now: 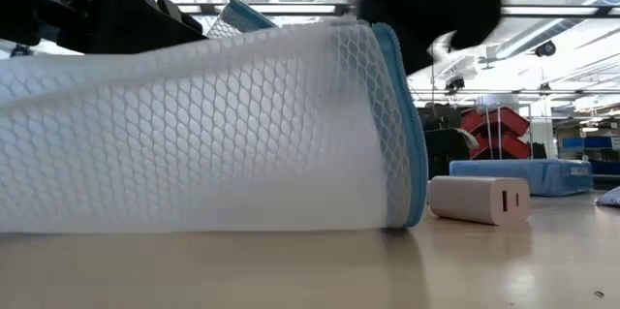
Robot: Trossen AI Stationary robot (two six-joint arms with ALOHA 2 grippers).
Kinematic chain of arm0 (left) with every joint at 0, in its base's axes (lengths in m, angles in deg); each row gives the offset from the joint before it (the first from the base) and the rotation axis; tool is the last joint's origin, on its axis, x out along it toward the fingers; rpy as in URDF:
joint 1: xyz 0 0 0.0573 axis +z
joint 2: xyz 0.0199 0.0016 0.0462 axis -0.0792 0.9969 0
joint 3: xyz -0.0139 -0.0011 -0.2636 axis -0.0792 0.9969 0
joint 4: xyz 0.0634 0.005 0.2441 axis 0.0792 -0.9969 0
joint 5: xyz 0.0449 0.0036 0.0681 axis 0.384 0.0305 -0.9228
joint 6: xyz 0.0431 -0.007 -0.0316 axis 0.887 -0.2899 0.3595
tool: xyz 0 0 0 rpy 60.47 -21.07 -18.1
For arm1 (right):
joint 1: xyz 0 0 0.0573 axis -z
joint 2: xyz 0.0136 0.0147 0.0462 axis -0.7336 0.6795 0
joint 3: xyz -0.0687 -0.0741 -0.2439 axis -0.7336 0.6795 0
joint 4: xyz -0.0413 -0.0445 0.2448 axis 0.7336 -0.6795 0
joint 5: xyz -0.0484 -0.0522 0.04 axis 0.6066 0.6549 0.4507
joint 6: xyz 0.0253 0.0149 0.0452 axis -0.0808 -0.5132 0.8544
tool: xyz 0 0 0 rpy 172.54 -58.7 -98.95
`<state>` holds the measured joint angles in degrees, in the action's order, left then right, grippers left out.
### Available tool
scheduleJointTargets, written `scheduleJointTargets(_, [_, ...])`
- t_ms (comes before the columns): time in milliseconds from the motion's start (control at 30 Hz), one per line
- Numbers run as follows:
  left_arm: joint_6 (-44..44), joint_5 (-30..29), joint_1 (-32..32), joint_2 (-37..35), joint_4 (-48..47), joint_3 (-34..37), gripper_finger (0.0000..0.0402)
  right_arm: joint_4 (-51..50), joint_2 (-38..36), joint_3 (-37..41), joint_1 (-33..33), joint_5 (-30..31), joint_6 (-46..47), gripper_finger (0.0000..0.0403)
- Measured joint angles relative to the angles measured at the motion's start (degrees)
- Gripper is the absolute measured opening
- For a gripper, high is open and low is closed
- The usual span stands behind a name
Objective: Unpack backpack
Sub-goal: Put the pink charger adapter into the blue zip bag
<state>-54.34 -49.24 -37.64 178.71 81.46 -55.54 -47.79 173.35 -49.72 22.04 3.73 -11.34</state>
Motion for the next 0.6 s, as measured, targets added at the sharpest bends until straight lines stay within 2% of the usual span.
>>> scheduleJointTargets(133, [0.0, 0.0, 0.0, 0.0, -0.1, 0.0, 0.0, -11.4, -3.0, 0.0, -2.9, 0.0, 16.2, 0.028])
scheduleJointTargets(233, [0.0, 0.0, 0.0, 0.0, -0.1, 0.0, 0.0, -15.6, -3.6, 0.6, -5.3, 0.4, 28.2, 0.0291])
scheduleJointTargets(433, [0.5, 0.2, 0.0, 0.0, -0.2, 0.0, 0.0, -15.8, -2.0, 2.0, -9.0, 3.5, 45.6, 0.0306])
scheduleJointTargets(600, [0.5, 0.2, 0.0, 0.0, -0.2, 0.0, 0.0, -15.8, 1.3, 2.2, -8.6, 4.9, 53.1, 0.0303])
